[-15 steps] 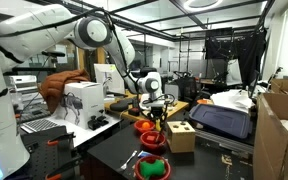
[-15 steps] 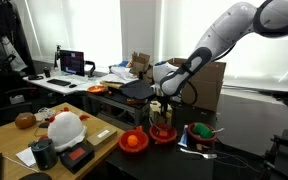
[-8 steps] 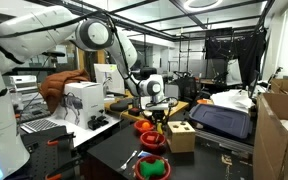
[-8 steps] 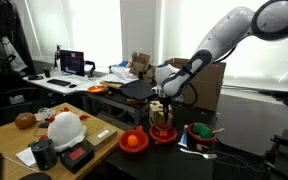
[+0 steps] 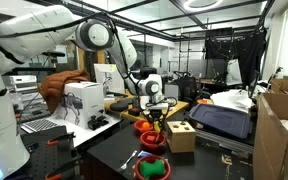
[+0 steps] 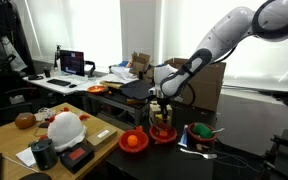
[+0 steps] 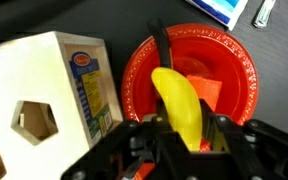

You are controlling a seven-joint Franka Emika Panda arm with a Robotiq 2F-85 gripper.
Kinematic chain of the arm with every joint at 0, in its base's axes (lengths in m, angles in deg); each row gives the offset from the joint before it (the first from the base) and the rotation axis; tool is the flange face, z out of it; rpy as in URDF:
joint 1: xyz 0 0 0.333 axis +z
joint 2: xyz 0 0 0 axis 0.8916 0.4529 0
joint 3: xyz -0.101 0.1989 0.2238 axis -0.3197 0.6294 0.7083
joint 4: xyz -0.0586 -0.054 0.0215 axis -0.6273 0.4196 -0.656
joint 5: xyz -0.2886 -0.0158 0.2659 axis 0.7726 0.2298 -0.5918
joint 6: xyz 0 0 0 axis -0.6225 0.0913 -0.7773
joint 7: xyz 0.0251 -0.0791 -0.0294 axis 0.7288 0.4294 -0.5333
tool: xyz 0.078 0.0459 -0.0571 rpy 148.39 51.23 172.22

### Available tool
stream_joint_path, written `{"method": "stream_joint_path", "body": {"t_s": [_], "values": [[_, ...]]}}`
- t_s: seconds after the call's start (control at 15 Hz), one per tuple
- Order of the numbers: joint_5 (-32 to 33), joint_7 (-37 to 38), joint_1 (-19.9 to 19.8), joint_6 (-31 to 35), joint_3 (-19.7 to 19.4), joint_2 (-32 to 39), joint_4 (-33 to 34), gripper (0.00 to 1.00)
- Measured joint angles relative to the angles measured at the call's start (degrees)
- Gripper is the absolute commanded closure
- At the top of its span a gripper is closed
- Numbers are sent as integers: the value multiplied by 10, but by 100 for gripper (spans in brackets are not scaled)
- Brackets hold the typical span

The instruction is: Pick up the banana and put it in the bowl on the middle of the two other bowls

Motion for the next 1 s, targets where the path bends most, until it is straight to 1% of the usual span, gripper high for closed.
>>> {"method": "stream_joint_path", "body": {"t_s": [0.13, 0.2, 0.27, 0.33, 0.73, 1.0], "values": [[0, -11, 0, 0, 3, 0, 0, 18], [0, -14, 0, 0, 3, 0, 0, 9], [0, -17, 0, 0, 3, 0, 0, 3], [0, -21, 0, 0, 3, 0, 0, 0], [0, -24, -14, 0, 3, -8, 0, 0], [0, -24, -31, -1, -3, -44, -11, 0]]}}
